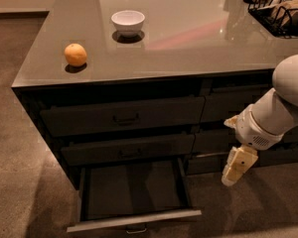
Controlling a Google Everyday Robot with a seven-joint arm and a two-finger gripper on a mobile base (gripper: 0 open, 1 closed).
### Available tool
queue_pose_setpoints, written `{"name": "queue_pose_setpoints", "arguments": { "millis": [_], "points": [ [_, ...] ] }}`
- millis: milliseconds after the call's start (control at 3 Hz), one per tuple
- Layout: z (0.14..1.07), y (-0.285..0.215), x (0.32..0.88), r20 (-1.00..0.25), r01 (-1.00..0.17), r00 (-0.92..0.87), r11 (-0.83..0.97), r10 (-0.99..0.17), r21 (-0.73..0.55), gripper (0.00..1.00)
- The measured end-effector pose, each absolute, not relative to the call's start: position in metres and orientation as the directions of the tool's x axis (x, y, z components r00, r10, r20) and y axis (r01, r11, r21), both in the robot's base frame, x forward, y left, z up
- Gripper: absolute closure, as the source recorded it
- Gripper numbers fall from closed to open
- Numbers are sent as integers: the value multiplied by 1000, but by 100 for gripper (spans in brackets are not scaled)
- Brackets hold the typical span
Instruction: Close bottom drawer
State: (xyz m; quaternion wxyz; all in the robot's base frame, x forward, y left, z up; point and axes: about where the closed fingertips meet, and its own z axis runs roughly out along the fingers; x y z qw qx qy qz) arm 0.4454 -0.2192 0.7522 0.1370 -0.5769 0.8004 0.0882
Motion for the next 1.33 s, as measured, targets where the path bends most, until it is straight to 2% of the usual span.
{"name": "queue_pose_setpoints", "arguments": {
  "millis": [333, 667, 1000, 1333],
  "points": [
    [695, -230, 448, -316, -929, -363, 365, -877, 55, 0],
    [603, -220, 428, -393, -921, -389, 361, -833, 146, 0],
    [544, -206, 425, -487, -948, -317, 278, -814, 153, 0],
    [535, -204, 421, -495, -957, -290, 245, -819, 155, 0]
  ]
}}
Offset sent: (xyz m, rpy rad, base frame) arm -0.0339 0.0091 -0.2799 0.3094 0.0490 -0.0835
